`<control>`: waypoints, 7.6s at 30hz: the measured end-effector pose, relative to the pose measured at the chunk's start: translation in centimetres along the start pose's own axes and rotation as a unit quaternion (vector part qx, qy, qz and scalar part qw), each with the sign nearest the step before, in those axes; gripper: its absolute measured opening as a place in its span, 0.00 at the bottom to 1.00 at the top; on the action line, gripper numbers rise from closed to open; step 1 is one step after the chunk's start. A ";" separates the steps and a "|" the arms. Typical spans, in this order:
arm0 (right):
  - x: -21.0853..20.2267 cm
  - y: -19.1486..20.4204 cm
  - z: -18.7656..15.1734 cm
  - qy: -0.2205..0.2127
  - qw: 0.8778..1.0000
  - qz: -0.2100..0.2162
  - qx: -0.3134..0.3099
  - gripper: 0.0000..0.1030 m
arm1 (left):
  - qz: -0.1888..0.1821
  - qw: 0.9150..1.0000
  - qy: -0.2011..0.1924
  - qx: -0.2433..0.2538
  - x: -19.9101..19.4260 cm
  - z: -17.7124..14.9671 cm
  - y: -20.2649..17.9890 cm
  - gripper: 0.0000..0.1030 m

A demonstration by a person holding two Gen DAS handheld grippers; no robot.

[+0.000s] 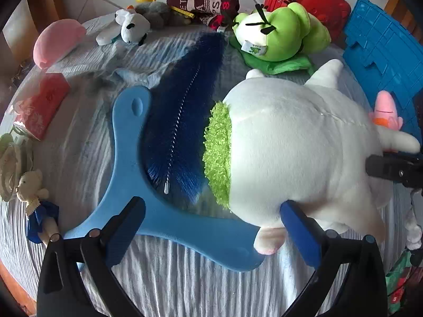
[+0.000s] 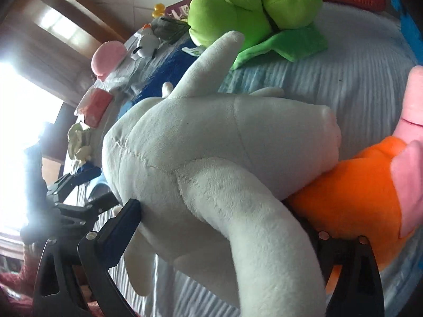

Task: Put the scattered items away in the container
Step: 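Lift the white plush higher with both tools, turning toward the blue crate, then carry the white plush with both tools over the blue crate, then lower the white plush into the crate and open both tools, then raise both open tools out of the crate and back away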

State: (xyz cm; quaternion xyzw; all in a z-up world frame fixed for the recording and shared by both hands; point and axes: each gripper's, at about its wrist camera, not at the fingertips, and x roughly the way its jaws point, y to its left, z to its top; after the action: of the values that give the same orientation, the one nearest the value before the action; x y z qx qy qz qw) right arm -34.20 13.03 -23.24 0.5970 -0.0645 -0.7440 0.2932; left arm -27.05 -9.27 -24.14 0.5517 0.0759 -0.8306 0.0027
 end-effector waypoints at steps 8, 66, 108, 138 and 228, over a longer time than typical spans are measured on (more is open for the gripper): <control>-0.4 -0.3 0.4 -0.011 1.000 0.013 0.022 0.98 | 0.001 0.994 0.003 0.109 0.8 -0.7 -3.6 1.00; -27.9 3.7 -25.4 -0.270 0.946 -0.093 0.155 1.00 | -0.169 0.886 -0.129 0.413 -17.1 -13.8 -24.8 0.88; -52.3 -15.8 -21.7 -0.415 0.901 -0.129 0.010 1.00 | -0.115 0.896 -0.269 0.333 -22.9 -2.5 -55.1 0.88; -51.7 -26.1 -12.7 -0.354 0.923 -0.142 -0.045 1.00 | -0.010 0.964 -0.212 0.160 -20.0 4.8 -53.7 0.91; -46.9 -17.6 -19.5 -0.346 0.899 -0.269 -0.007 1.00 | -0.069 0.954 -0.221 0.189 -23.4 -2.1 -47.0 0.92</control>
State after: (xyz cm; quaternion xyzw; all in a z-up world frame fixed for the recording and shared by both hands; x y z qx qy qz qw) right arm -17.09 56.42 3.36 0.2944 0.0061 -0.9546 0.0453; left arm -20.11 35.61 2.25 0.3385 -0.0465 -0.9290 -0.1423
